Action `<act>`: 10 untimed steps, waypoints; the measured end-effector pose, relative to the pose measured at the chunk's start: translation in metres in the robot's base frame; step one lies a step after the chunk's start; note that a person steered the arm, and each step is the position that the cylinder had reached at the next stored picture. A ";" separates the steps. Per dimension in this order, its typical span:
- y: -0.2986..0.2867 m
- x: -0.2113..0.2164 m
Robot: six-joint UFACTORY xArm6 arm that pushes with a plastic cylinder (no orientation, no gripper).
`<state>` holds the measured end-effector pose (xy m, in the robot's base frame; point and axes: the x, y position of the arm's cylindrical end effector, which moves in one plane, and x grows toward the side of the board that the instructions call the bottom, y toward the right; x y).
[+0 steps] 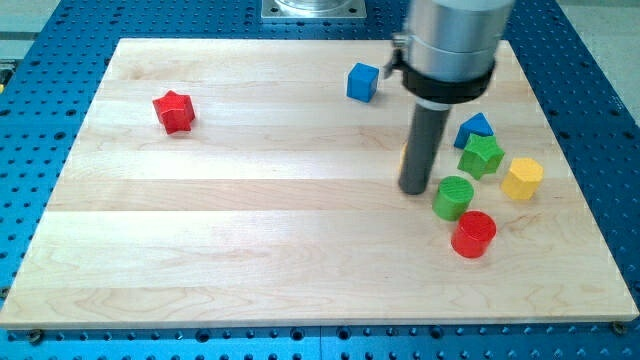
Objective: Move the green circle to the bottom right of the red star
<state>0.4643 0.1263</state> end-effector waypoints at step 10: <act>-0.217 -0.036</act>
<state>0.4278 -0.0907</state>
